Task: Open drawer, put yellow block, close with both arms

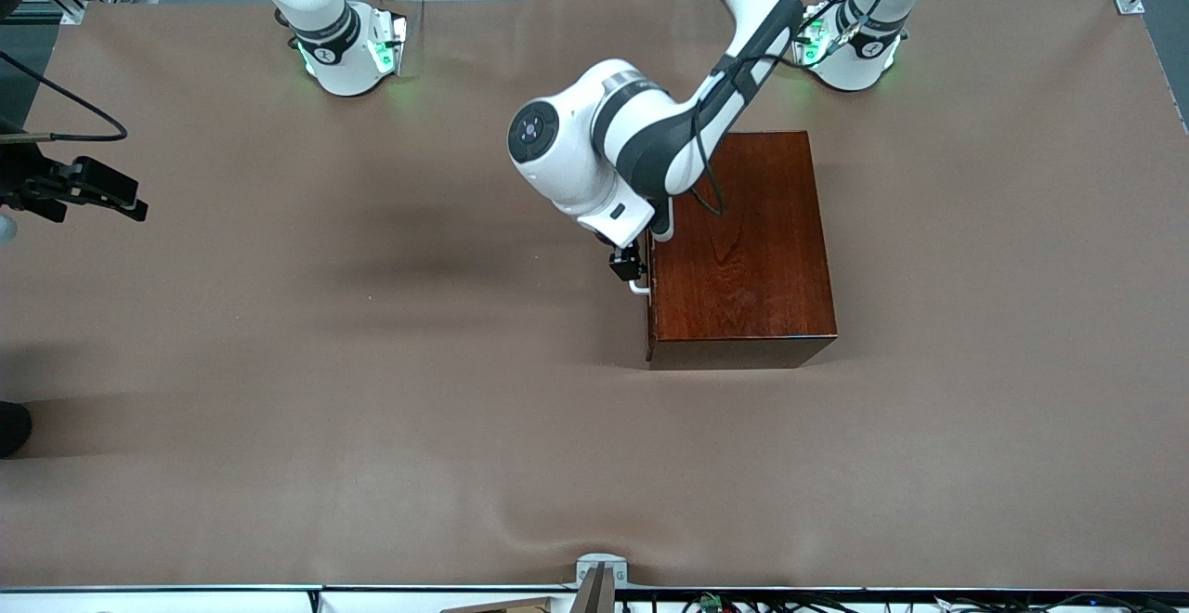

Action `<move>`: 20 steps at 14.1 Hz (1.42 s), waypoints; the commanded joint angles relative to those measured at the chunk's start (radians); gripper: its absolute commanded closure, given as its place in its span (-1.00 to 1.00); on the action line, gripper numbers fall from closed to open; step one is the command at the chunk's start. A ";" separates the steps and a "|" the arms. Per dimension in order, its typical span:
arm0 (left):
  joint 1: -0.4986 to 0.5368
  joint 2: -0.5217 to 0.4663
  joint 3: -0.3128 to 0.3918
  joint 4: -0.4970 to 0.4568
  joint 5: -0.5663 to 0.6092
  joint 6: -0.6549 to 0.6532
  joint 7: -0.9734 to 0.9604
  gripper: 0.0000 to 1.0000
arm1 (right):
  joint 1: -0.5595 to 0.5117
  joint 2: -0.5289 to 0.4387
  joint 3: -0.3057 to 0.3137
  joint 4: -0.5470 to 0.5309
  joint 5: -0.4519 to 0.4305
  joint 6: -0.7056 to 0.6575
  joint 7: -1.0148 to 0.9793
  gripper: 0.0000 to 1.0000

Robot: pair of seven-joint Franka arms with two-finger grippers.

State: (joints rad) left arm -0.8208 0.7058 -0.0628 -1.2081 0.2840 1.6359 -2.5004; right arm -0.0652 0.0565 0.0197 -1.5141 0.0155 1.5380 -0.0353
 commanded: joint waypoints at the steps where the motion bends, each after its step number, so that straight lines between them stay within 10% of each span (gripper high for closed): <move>1: -0.004 -0.051 0.012 0.010 0.094 -0.022 0.011 -1.00 | -0.002 -0.021 0.005 -0.014 -0.014 -0.006 -0.008 -1.00; 6: 0.060 -0.092 0.008 0.007 0.284 -0.024 0.168 -1.00 | -0.002 -0.020 0.005 -0.014 -0.011 -0.004 -0.009 -1.00; 20: 0.586 -0.314 -0.003 -0.114 -0.047 0.133 1.065 -1.00 | -0.002 -0.020 0.005 -0.014 -0.012 -0.001 -0.005 -1.00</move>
State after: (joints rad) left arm -0.2964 0.4821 -0.0517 -1.2209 0.2935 1.7169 -1.5346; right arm -0.0650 0.0565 0.0209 -1.5141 0.0155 1.5376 -0.0354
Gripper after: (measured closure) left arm 0.000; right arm 0.000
